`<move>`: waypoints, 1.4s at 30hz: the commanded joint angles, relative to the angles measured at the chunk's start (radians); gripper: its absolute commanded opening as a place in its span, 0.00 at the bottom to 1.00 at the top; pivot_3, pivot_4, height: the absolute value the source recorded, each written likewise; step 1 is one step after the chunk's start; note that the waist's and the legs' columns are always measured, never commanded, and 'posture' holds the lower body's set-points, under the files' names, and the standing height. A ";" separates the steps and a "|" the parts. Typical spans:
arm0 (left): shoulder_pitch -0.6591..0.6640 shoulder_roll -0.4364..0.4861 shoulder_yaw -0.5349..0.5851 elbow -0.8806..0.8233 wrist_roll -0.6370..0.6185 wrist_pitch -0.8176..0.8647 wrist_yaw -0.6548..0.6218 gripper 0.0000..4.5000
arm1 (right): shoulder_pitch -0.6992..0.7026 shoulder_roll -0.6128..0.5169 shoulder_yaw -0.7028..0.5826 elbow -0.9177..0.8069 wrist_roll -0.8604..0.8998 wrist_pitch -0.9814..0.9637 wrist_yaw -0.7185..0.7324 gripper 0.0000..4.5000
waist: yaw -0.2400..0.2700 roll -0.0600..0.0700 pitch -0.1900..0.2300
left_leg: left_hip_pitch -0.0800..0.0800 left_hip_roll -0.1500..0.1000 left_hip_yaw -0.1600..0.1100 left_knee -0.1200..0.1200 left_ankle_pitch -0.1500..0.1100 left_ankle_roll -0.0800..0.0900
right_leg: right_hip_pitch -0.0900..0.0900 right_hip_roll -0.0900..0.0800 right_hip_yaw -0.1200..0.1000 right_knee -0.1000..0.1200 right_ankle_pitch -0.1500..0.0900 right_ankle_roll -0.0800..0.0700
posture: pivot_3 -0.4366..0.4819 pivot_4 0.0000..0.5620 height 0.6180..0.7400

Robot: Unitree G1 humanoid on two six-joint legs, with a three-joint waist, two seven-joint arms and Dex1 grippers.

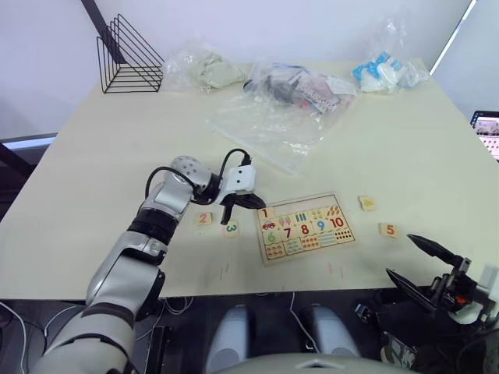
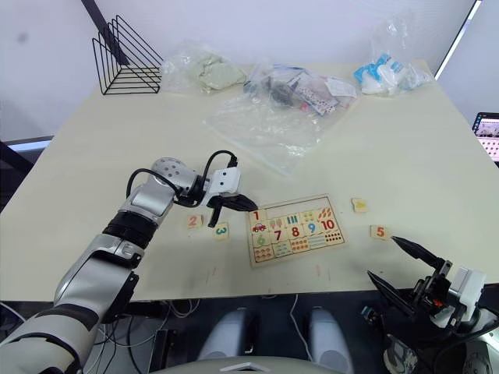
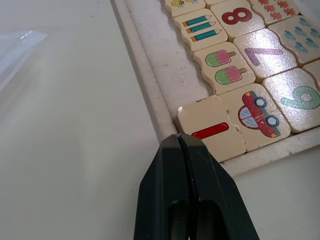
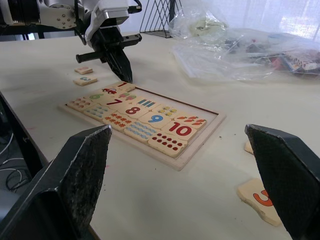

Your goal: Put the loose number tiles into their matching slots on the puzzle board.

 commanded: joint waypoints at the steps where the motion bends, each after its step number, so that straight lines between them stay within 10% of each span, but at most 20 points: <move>1: -0.016 0.008 0.044 -0.013 -0.041 0.010 -0.002 0.00 | 0.000 -0.008 -0.007 -0.017 0.012 -0.004 0.000 1.00 | 0.000 0.000 0.000 | 0.000 0.000 0.000 0.000 0.000 0.000 | 0.000 0.000 0.000 0.000 0.000 0.000 | 0.48 0.27 1.00; 23: 0.333 0.115 0.384 -0.436 -0.366 0.371 0.170 0.00 | -0.049 -0.054 -0.040 0.061 -0.037 0.043 -0.100 1.00 | -0.004 0.001 0.000 | 0.001 0.001 0.001 0.000 0.000 0.000 | 0.000 0.000 0.001 0.001 0.000 0.000 | 0.48 0.27 1.00; 34: 0.634 0.118 0.569 -0.586 -0.497 0.366 0.273 0.98 | -0.092 -0.107 -0.063 0.165 -0.055 0.048 -0.105 1.00 | 0.002 0.001 0.000 | 0.001 0.001 0.001 0.000 0.000 0.000 | 0.000 -0.001 0.001 0.000 0.000 0.000 | 0.48 0.27 1.00; 42: 0.882 0.136 0.710 -0.672 -0.558 0.342 0.294 0.98 | -0.119 -0.137 -0.092 0.182 -0.035 0.111 -0.127 1.00 | -0.005 0.001 0.000 | 0.003 0.002 0.003 -0.002 0.000 0.000 | 0.000 -0.001 0.004 0.000 0.000 -0.001 | 0.48 0.27 1.00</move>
